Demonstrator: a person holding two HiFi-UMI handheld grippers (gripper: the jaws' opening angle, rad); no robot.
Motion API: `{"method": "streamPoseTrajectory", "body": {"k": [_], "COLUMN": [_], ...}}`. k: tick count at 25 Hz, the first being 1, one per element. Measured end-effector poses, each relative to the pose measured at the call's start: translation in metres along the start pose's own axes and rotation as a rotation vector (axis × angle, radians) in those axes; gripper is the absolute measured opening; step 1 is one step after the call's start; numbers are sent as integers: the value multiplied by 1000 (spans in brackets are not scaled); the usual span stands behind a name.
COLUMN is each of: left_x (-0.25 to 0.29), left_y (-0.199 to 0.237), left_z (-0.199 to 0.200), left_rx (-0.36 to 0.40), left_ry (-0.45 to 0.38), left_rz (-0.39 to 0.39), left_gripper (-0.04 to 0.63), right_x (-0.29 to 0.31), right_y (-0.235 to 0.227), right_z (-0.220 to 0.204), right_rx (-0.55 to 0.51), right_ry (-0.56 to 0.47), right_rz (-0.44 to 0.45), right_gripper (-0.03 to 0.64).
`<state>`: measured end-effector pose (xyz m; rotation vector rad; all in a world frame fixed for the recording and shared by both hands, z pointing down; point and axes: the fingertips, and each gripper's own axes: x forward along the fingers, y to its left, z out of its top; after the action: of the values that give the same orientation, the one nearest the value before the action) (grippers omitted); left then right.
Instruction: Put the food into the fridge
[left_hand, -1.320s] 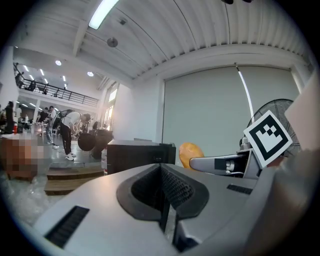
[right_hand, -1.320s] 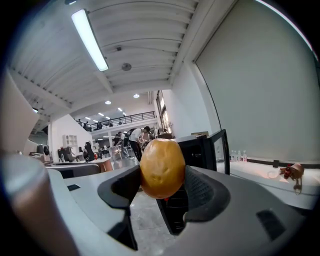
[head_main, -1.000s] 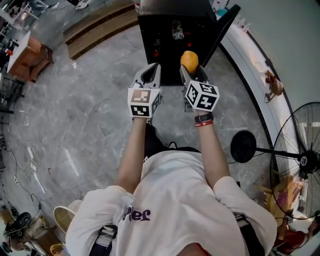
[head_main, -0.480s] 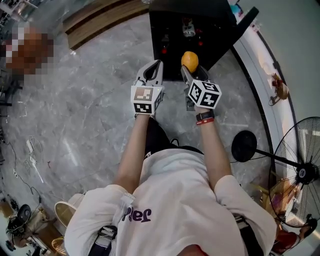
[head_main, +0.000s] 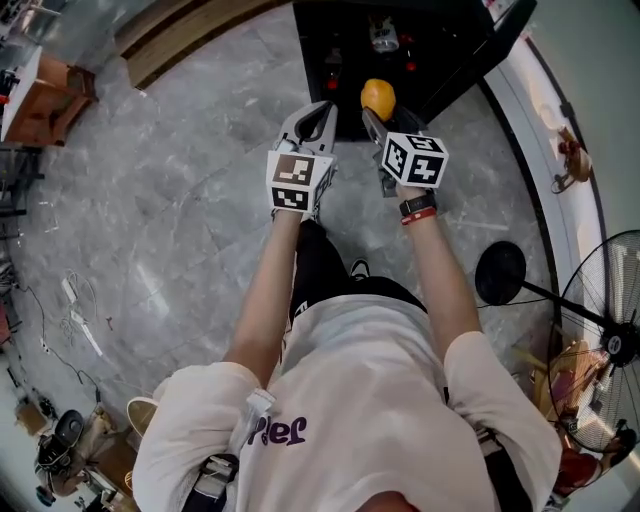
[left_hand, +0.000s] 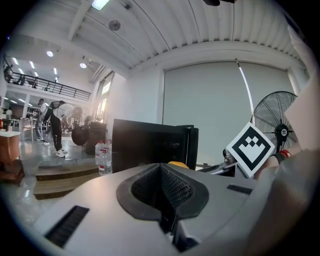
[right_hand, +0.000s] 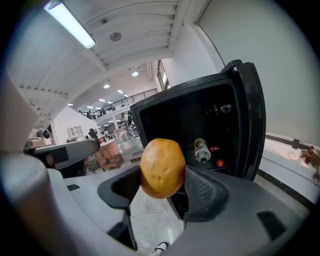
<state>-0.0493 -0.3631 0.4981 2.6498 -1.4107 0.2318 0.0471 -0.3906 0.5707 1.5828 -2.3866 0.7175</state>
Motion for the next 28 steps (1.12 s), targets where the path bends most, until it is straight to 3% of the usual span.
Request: {"method": "streamPoseTrajectory", "body": {"k": [19,28], "left_x": [37,62], "left_y": [39,49], "left_z": [-32,-52], "left_rx": [-35,-7], "left_ry": [17,24], "left_rz": [-65,-78], "left_gripper": [17,17], "right_x": [101,146], "right_y": [-39,-55], "right_z": [-18,-30], "right_rx": [-37,-67], "right_ry": [66,75], "right_rz": [-46,-46], "right_gripper": [291,291]}}
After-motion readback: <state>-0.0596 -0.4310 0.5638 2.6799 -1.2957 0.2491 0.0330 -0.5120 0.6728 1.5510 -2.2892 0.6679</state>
